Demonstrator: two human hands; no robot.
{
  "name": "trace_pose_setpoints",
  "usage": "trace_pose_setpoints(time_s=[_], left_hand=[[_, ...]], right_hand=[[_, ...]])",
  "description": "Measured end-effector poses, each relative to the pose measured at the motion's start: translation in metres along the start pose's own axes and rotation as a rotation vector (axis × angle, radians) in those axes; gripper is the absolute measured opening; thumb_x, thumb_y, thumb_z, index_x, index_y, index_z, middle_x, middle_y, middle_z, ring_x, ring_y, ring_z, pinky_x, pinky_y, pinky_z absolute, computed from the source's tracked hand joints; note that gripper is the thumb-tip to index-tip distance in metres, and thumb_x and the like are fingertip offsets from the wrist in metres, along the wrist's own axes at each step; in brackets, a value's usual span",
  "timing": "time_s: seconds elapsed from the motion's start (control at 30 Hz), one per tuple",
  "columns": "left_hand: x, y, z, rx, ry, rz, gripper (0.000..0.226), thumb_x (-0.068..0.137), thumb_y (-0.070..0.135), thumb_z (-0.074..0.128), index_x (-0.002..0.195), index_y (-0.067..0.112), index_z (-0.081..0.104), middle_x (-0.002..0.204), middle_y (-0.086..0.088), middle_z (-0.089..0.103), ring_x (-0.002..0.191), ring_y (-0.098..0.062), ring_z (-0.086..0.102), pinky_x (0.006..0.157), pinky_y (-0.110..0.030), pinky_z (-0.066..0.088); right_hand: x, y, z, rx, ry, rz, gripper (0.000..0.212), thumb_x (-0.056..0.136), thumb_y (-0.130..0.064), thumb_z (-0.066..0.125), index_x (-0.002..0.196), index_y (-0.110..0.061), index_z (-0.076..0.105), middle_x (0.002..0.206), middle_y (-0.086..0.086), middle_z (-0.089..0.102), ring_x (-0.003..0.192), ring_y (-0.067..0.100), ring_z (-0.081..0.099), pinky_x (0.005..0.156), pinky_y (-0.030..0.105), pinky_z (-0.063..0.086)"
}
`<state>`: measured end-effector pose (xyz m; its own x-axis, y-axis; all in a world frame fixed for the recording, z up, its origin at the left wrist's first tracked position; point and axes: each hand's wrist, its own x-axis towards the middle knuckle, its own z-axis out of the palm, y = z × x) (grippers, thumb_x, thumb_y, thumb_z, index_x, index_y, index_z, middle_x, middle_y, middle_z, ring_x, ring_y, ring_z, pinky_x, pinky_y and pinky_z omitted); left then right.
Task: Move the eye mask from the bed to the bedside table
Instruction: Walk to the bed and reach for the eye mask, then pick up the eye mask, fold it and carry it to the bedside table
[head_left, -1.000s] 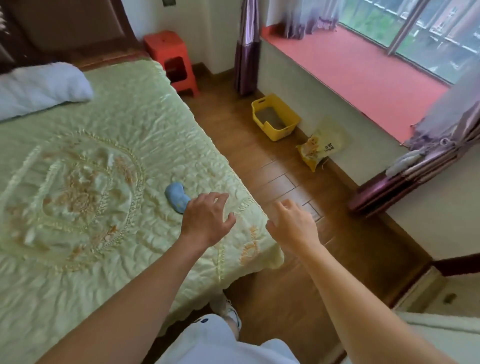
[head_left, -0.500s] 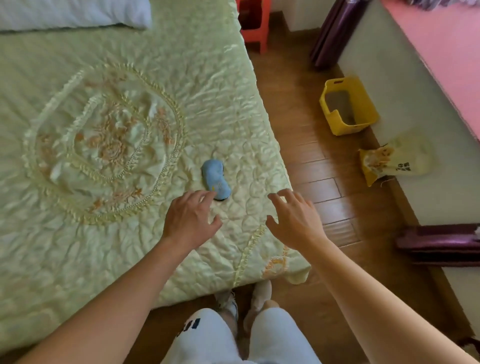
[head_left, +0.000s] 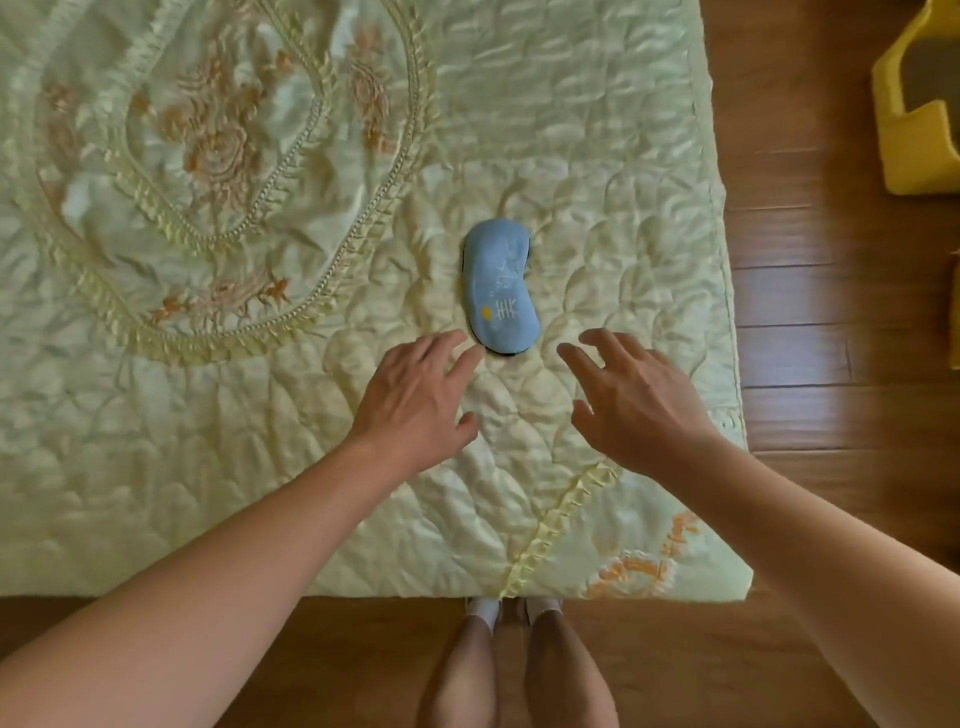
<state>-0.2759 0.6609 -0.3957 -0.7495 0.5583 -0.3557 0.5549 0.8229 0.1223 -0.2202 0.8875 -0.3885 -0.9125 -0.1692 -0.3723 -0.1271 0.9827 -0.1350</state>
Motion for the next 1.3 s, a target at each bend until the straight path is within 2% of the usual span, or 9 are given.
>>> trace_pose_setpoints(time_s=[0.33, 0.5, 0.63, 0.77, 0.87, 0.97, 1.03, 1.13, 1.3], left_hand=[[0.101, -0.012, 0.076, -0.039, -0.013, -0.014, 0.098, 0.078, 0.049, 0.060, 0.155, 0.020, 0.006, 0.165, 0.002, 0.001, 0.150, -0.015, 0.008, 0.115, -0.036, 0.020], [0.116, -0.020, 0.093, -0.050, 0.031, -0.031, 0.097, 0.078, 0.056, 0.058, 0.154, 0.018, 0.012, 0.165, 0.002, 0.010, 0.149, -0.014, 0.013, 0.115, -0.036, 0.022], [0.116, -0.023, 0.097, -0.081, 0.045, -0.015, 0.094, 0.076, 0.053, 0.058, 0.153, 0.021, 0.016, 0.164, 0.001, 0.013, 0.149, -0.015, 0.016, 0.116, -0.037, 0.021], [0.113, -0.021, 0.093, -0.171, 0.003, -0.010, 0.087, 0.074, 0.043, 0.064, 0.150, 0.031, 0.022, 0.164, 0.001, 0.011, 0.148, -0.018, 0.018, 0.117, -0.039, 0.021], [0.107, -0.019, 0.090, -0.270, -0.027, -0.021, 0.081, 0.073, 0.042, 0.067, 0.145, 0.032, 0.032, 0.161, 0.000, 0.019, 0.142, -0.021, 0.031, 0.114, -0.041, 0.029], [0.095, -0.014, 0.077, -0.455, 0.032, -0.019, 0.070, 0.074, 0.037, 0.070, 0.139, 0.030, 0.044, 0.146, 0.004, 0.044, 0.125, -0.019, 0.050, 0.104, -0.040, 0.042], [0.084, -0.006, 0.058, -0.665, 0.135, -0.014, 0.052, 0.077, 0.028, 0.072, 0.126, 0.027, 0.055, 0.121, 0.012, 0.059, 0.108, -0.009, 0.058, 0.095, -0.032, 0.047], [0.062, 0.012, 0.017, -1.033, 0.165, -0.113, 0.036, 0.081, 0.019, 0.075, 0.115, 0.023, 0.062, 0.104, 0.014, 0.067, 0.098, 0.000, 0.064, 0.086, -0.017, 0.049], [0.008, 0.044, -0.077, -1.393, 0.068, -0.182, 0.018, 0.083, 0.010, 0.075, 0.094, 0.024, 0.070, 0.075, 0.017, 0.075, 0.078, 0.000, 0.070, 0.067, -0.012, 0.050]], right_hand=[[0.079, 0.010, 0.081, -0.026, 0.080, -0.108, 0.043, 0.081, -0.017, 0.064, 0.124, -0.010, 0.059, 0.122, 0.009, 0.064, 0.103, 0.032, 0.064, 0.074, 0.045, 0.057], [0.114, 0.014, 0.107, -0.061, 0.305, -0.194, 0.040, 0.086, -0.003, 0.042, 0.121, -0.008, 0.061, 0.116, 0.009, 0.067, 0.093, 0.031, 0.064, 0.064, 0.042, 0.054], [0.126, 0.015, 0.119, -0.127, 0.413, -0.241, 0.034, 0.088, -0.001, 0.047, 0.113, -0.009, 0.068, 0.103, 0.005, 0.070, 0.089, 0.029, 0.065, 0.061, 0.040, 0.053], [0.135, 0.014, 0.110, -0.029, 0.360, -0.269, 0.018, 0.087, -0.011, 0.061, 0.091, -0.015, 0.078, 0.093, 0.001, 0.074, 0.084, 0.029, 0.066, 0.063, 0.041, 0.054], [0.135, 0.015, 0.091, 0.192, 0.263, -0.259, 0.016, 0.088, -0.015, 0.068, 0.092, -0.023, 0.081, 0.092, -0.004, 0.077, 0.087, 0.031, 0.065, 0.070, 0.041, 0.052], [0.121, 0.014, 0.056, 0.345, 0.179, -0.199, 0.022, 0.093, -0.020, 0.060, 0.103, -0.026, 0.079, 0.091, 0.000, 0.077, 0.091, 0.031, 0.063, 0.076, 0.046, 0.052], [0.106, 0.012, 0.026, 0.412, 0.157, -0.175, 0.022, 0.095, -0.017, 0.057, 0.103, -0.020, 0.077, 0.089, 0.004, 0.074, 0.089, 0.031, 0.062, 0.075, 0.049, 0.053], [0.078, 0.008, -0.029, 0.544, 0.097, -0.116, 0.022, 0.099, -0.015, 0.052, 0.102, -0.017, 0.073, 0.089, 0.002, 0.069, 0.082, 0.023, 0.063, 0.070, 0.044, 0.055], [0.021, -0.003, -0.127, 0.689, -0.028, -0.078, 0.020, 0.101, -0.018, 0.048, 0.097, -0.022, 0.067, 0.089, -0.002, 0.071, 0.079, 0.013, 0.066, 0.069, 0.033, 0.056]])
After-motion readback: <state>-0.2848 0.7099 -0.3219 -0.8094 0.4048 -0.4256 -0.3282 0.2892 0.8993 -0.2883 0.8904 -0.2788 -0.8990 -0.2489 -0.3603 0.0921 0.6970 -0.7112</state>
